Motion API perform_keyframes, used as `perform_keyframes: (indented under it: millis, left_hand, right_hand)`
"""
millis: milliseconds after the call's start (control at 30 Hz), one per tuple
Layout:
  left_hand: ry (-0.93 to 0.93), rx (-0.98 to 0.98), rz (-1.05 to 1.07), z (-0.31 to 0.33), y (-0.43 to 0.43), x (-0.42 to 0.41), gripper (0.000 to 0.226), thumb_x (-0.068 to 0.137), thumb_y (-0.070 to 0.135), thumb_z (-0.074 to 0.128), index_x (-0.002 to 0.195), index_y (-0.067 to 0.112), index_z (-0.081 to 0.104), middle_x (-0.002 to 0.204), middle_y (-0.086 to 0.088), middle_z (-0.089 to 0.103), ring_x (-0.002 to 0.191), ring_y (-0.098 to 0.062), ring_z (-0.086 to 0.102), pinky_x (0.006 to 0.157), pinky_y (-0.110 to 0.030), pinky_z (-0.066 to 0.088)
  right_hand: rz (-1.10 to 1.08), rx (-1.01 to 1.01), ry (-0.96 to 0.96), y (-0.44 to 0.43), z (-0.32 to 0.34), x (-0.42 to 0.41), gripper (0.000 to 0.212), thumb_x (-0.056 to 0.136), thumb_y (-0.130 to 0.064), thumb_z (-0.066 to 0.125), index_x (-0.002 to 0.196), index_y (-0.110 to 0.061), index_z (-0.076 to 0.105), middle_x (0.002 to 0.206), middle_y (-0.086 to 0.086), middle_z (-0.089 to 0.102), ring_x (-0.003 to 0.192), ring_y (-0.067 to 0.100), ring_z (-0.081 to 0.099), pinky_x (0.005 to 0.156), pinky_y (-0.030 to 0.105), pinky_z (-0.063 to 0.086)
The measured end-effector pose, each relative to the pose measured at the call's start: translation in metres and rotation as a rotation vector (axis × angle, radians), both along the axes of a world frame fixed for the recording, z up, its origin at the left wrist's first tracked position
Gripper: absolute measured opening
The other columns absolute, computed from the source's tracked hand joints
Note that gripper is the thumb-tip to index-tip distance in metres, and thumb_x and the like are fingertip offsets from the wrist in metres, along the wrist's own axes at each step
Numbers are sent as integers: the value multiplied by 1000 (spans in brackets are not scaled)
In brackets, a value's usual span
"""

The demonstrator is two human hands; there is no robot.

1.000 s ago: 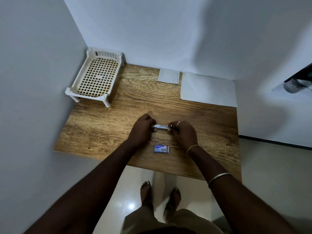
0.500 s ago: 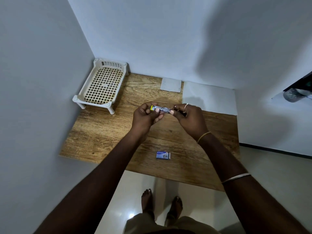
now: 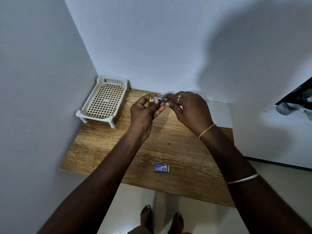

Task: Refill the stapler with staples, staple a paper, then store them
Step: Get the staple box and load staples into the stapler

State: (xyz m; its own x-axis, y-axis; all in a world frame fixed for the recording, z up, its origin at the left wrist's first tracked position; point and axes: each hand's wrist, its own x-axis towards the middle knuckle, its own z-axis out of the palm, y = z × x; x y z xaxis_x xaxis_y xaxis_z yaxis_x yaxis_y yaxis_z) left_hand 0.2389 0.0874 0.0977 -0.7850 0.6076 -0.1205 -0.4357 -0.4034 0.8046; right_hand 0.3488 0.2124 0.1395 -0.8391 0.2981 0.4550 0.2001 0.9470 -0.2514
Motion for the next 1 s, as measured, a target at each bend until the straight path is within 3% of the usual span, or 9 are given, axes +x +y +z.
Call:
perform_keyframes:
  millis: [133, 267, 433, 567, 667, 767, 900, 1000]
  left_hand:
    - [-4, 11, 9, 8, 1, -1, 12, 95, -2, 63, 98, 9, 69, 88, -8, 78, 78, -18, 76, 73, -26, 61]
    - [-17, 5, 15, 11, 1, -2, 10, 95, -1, 64, 98, 8, 69, 88, -9, 78, 78, -19, 76, 73, -26, 61]
    - [-13, -5, 0, 13, -1, -3, 9, 94, 1, 66, 97, 9, 70, 90, -9, 78, 80, -20, 76, 74, -27, 61]
    - [23, -9, -5, 16, -4, -7, 12, 95, 1, 65, 98, 12, 69, 97, -8, 78, 88, -23, 76, 78, -29, 61]
    - [53, -20, -1, 18, -8, -10, 13, 95, 0, 65, 99, 12, 69, 98, -7, 78, 90, -24, 76, 80, -31, 61]
    - [89, -38, -7, 20, -8, -6, 14, 95, -1, 63, 102, 10, 68, 98, -7, 78, 93, -26, 76, 82, -32, 61]
    - [144, -42, -15, 24, -8, 0, 16, 94, -1, 65, 107, 9, 69, 105, -15, 76, 97, -28, 75, 83, -31, 60]
    - [176, -41, -35, 28, -7, 5, 17, 93, 2, 67, 110, 8, 68, 105, -18, 75, 96, -28, 75, 86, -34, 61]
  right_hand:
    - [4, 158, -63, 0, 10, -3, 32, 103, -34, 49, 123, -21, 70, 101, 4, 73, 86, 30, 66, 69, 40, 53]
    - [11, 179, -80, -2, 13, -3, 35, 106, -30, 44, 117, -16, 74, 98, 6, 72, 84, 32, 64, 69, 42, 50]
    - [11, 167, -109, -2, 17, -1, 30, 103, -34, 51, 122, -22, 71, 100, 2, 72, 87, 27, 64, 69, 37, 50]
    - [-56, -191, 12, 15, 20, 19, 27, 87, -44, 71, 111, -32, 74, 91, -6, 74, 83, 16, 68, 73, 34, 54]
    - [-91, -493, 30, 33, 22, 34, 26, 79, -37, 83, 103, -31, 79, 91, -17, 74, 86, -2, 68, 85, 29, 55]
    - [-72, -594, 45, 42, 26, 41, 27, 76, -30, 88, 101, -28, 78, 92, -14, 76, 86, 0, 70, 83, 26, 55]
    - [-21, -741, 201, 43, 37, 38, 37, 74, -25, 90, 107, -19, 75, 87, -10, 78, 79, 3, 72, 73, 17, 56]
    - [4, -732, 222, 36, 48, 27, 35, 77, -25, 87, 108, -20, 73, 90, -6, 78, 85, 8, 74, 74, 22, 59]
